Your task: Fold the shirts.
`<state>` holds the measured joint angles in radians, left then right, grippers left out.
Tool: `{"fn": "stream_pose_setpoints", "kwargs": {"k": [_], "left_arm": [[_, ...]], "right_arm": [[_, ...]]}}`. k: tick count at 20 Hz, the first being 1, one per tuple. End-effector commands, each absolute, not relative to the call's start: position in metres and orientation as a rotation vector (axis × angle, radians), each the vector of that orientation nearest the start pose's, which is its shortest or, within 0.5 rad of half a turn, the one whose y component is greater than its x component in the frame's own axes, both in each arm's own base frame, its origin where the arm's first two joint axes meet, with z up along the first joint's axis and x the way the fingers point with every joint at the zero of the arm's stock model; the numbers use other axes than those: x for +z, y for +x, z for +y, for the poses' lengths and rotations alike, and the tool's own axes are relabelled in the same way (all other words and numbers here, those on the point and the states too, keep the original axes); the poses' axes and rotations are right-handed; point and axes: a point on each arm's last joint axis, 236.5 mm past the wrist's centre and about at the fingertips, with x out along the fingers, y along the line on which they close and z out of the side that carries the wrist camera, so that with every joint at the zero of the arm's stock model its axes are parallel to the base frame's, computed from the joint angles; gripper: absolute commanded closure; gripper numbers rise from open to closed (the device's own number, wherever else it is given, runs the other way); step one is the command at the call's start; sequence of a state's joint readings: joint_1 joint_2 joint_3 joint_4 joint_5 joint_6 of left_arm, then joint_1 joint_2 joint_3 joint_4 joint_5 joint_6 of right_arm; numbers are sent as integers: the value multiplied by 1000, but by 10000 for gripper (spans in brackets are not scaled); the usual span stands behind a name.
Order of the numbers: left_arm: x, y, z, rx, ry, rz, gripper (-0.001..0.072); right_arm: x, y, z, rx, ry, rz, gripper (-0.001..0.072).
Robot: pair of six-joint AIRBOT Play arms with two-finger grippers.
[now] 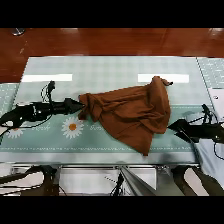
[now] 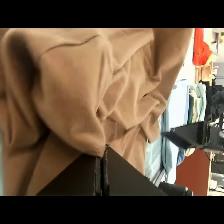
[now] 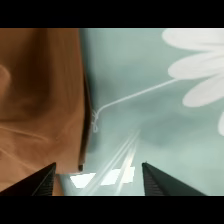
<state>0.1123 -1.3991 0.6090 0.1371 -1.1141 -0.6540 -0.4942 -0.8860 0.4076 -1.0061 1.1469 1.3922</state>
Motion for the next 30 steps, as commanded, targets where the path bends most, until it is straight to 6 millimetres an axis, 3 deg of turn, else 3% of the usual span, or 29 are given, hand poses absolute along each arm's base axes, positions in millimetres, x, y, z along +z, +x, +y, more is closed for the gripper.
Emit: {"fn": "stream_pose_setpoints", "kwargs": {"k": [1,5,8,14,15,16,18,20,22,24,25,28,30], "left_arm": [[-33,341,-182,-759,-923,1061,683],[-33,341,-182,-758,-923,1060,683],[-33,341,-183,-759,-923,1061,684],[-33,338,-189,-774,-914,1071,684],[-33,337,-191,-779,-911,1074,684],[-33,336,-192,-782,-909,1076,684],[-33,335,-194,-787,-906,1079,684],[-33,335,-194,-784,-913,1082,684],[-17,346,-194,-777,-975,1056,684],[39,377,-195,-850,-1023,904,685],[86,397,-195,-900,-1022,785,685],[252,431,-202,-1004,-807,432,686],[354,428,-195,-978,-639,246,686]], "right_arm": [[-84,207,20,-28,818,1399,91],[-80,225,35,45,905,1351,92],[-90,233,36,42,956,1350,92],[-96,262,57,149,1137,1294,94],[-96,266,59,163,1153,1282,123],[-97,269,60,173,1160,1275,240],[-94,276,58,219,1125,1255,647],[-84,286,55,254,1091,1232,686],[-56,308,49,317,1052,1187,687],[-4,343,38,388,1004,1105,687],[34,368,29,407,956,1036,687],[178,436,13,405,703,765,687],[286,449,6,359,542,568,687]]}}
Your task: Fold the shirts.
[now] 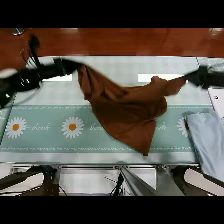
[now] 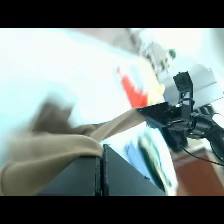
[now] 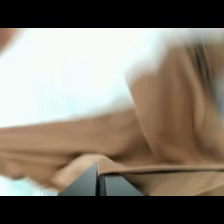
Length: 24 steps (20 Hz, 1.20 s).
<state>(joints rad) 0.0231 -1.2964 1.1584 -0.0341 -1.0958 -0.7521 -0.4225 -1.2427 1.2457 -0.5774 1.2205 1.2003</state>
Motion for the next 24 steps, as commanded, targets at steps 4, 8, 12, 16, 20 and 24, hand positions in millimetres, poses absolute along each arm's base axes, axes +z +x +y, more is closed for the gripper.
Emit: {"fn": "stream_pose_setpoints", "kwargs": {"k": [4,8,12,16,20,24], "left_arm": [[477,373,-144,-701,-294,101,686],[549,279,-86,-388,-71,-89,686],[578,189,-61,-256,4,-217,685],[564,136,-60,-235,44,-199,685],[512,141,-50,-194,43,2,685],[458,185,-41,-171,30,190,685]], "right_arm": [[441,384,6,271,266,290,687],[510,287,28,207,123,88,687],[529,210,42,141,36,8,687],[521,164,44,69,16,19,686],[517,144,38,6,28,20,686],[475,171,38,53,78,171,686]]}}
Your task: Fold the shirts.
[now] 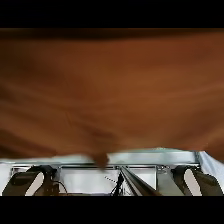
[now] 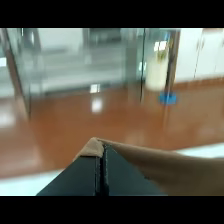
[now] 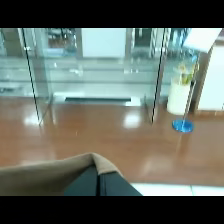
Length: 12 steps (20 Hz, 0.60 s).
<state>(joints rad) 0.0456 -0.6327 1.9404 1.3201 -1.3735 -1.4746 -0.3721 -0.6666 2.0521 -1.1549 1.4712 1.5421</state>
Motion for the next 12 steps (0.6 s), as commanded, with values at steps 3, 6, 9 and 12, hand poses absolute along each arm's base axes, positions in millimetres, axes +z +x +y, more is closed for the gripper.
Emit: {"fn": "stream_pose_setpoints", "kwargs": {"k": [3,6,9,12], "left_arm": [[396,242,-39,-169,-36,382,685],[335,317,-35,-159,-79,509,685],[267,399,-34,-156,-121,636,684],[216,473,-50,-200,-260,657,684]], "right_arm": [[388,216,36,122,186,449,686],[308,271,23,147,300,582,687],[210,333,1,124,441,716,687],[154,407,3,215,567,753,686]]}}
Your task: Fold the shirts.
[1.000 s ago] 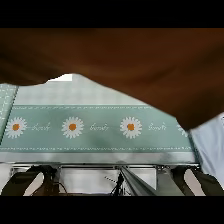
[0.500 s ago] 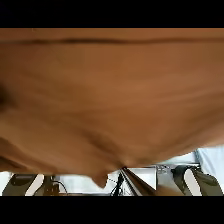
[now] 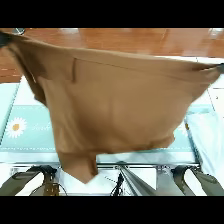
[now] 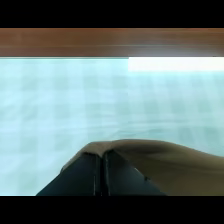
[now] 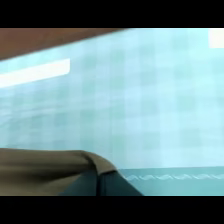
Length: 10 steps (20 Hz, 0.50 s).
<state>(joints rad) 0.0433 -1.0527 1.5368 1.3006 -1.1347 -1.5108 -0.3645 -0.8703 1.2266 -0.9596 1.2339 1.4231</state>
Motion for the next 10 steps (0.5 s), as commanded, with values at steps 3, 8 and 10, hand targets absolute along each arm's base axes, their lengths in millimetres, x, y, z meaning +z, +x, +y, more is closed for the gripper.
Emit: {"fn": "stream_pose_setpoints", "kwargs": {"k": [3,8,10], "left_arm": [[182,530,-66,-219,-434,615,684],[108,554,-93,-245,-559,747,684],[85,548,-98,-255,-563,826,555]], "right_arm": [[106,481,13,245,666,783,686],[63,575,29,279,864,810,686],[62,592,32,301,1007,802,541]]}}
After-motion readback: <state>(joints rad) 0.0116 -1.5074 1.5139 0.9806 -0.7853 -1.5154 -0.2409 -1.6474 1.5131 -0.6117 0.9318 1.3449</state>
